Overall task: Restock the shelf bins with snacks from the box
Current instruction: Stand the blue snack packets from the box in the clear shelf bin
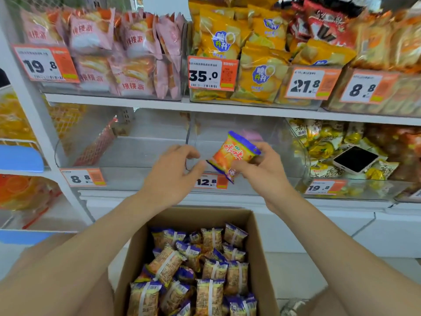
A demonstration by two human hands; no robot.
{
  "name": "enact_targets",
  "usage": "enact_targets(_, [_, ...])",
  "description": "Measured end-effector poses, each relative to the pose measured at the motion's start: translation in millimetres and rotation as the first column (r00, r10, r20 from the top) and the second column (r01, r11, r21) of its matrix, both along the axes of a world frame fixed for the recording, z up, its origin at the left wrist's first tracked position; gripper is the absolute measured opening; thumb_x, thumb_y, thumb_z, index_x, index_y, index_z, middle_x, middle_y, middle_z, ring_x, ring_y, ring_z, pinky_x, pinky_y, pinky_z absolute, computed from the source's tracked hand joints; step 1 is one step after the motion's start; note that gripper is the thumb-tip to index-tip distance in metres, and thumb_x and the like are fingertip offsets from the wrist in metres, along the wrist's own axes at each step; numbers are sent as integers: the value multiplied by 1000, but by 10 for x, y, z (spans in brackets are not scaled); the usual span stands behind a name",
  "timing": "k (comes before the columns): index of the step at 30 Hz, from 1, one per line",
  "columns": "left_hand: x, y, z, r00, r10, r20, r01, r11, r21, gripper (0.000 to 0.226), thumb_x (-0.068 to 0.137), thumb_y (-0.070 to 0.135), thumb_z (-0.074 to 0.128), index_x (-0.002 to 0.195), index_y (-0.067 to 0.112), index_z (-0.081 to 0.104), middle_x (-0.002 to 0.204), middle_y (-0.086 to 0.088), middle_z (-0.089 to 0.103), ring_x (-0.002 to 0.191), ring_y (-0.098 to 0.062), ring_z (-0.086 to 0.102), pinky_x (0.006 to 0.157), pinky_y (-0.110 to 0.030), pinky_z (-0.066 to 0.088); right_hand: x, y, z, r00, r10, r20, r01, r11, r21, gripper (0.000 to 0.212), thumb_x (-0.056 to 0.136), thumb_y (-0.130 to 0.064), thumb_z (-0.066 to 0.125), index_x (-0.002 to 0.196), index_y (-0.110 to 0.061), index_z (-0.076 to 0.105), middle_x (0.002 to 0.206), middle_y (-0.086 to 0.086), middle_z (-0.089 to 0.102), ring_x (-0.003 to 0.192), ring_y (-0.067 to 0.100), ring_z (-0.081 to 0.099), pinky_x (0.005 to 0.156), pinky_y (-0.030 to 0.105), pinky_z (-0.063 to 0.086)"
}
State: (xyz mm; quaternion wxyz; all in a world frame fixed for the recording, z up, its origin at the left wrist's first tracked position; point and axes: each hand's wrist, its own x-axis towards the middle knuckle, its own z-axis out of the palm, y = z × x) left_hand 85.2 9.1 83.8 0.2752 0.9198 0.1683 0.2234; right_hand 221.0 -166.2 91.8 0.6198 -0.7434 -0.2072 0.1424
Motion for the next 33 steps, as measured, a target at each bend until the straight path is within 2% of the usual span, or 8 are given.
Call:
enact_targets(2, [92,187,-34,998,63,18,-66,972,226,37,98,37,64,130,20,60,128,-4,54,118,-26,54,101,-43,46,262,157,-78,972,-66,227,79,996,-49,48,82,-4,82,119,-20,55,99,-3,75,80,6,72,71,28,56])
enact_targets(4, [204,304,-88,991,128,-51,-116,975,187,54,93,32,69,140,17,49,135,-10,47,122,-35,51,103,-50,44,535,379,-222,935,-11,356,76,982,-172,53,81,-5,82,123,-18,53,101,-4,72,87,11,72,75,27,55])
enact_targets(7, [432,385,-157,970,157,-184,-166,986,-34,64,91,34,71,142,15,37,134,-12,55,116,-35,56,100,-49,48,911,823,-442,947,101,306,15,934,-356,55,76,-7,86,117,-18,51,104,5,73,96,21,73,80,33,58])
enact_targets(12, [593,566,-197,976,149,-156,-165,982,-92,35,91,24,69,120,21,48,104,-1,69,97,-28,64,79,-39,49,1398,1475,-505,918,272,289,-47,797,-602,29,74,-14,87,96,-14,68,88,1,71,76,15,66,52,19,42])
enact_targets(17, [615,612,-262,991,115,-69,-122,987,-104,35,86,19,72,110,23,46,91,3,66,75,-17,65,70,-36,53,1773,1903,-676,918,203,341,37,812,-583,34,72,-6,76,104,-11,66,100,11,75,93,31,72,67,32,56])
enact_targets(25, [770,629,-316,985,168,-41,-172,976,-132,30,82,19,72,95,21,44,78,3,62,70,-17,60,62,-38,51,1849,2152,-850,887,87,453,213,795,-568,49,89,-5,69,131,-8,43,121,20,64,109,40,65,72,36,43])
enact_targets(30, [796,587,-317,980,199,-30,-201,972,-124,31,82,27,72,93,19,44,75,0,61,69,-23,61,63,-43,54,1842,2118,-894,883,220,415,34,852,-522,34,89,-6,71,121,-12,62,127,13,65,119,33,61,83,26,43])
enact_targets(33, [743,568,-294,979,195,-62,-201,974,-107,32,83,30,72,97,19,45,82,-1,63,75,-23,61,66,-43,53,1816,2048,-875,868,344,357,-69,797,-600,42,97,-7,59,137,-18,63,141,11,59,131,30,53,92,20,37])
